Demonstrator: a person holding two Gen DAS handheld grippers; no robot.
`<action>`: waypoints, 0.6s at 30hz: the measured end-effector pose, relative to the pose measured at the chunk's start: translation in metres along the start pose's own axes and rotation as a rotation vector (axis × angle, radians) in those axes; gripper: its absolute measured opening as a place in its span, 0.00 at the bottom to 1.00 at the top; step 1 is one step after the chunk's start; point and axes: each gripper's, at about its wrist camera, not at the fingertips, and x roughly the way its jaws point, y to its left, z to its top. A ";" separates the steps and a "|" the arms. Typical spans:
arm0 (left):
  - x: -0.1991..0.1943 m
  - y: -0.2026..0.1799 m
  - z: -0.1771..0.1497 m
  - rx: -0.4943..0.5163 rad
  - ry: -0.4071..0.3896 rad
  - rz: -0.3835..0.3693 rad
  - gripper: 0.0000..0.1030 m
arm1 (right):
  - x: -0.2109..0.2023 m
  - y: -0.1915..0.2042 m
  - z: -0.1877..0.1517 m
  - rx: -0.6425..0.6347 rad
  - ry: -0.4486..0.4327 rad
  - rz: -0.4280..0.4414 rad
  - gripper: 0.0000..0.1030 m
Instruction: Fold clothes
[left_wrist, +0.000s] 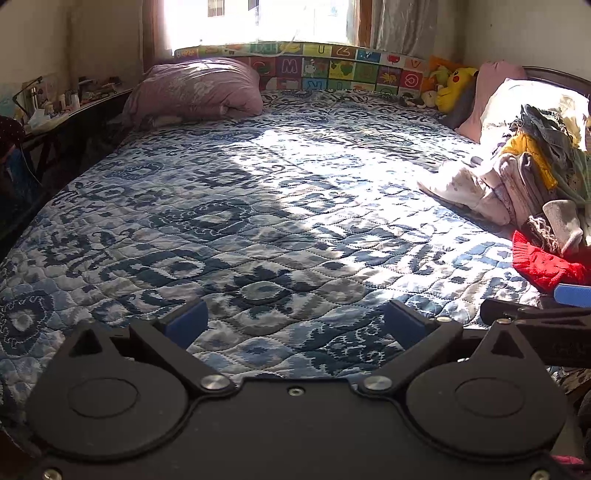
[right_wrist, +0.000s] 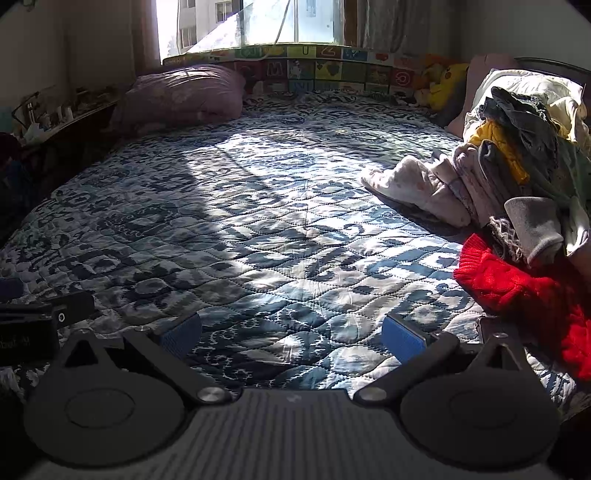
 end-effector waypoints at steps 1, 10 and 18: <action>0.001 0.002 0.000 -0.013 0.001 -0.003 1.00 | 0.000 0.000 -0.001 0.000 -0.001 -0.001 1.00; 0.000 0.007 0.002 -0.042 -0.071 0.011 1.00 | -0.002 -0.005 0.001 0.001 -0.003 -0.007 1.00; 0.004 0.008 0.000 -0.016 0.008 0.002 1.00 | 0.000 -0.006 -0.001 0.005 -0.007 -0.007 1.00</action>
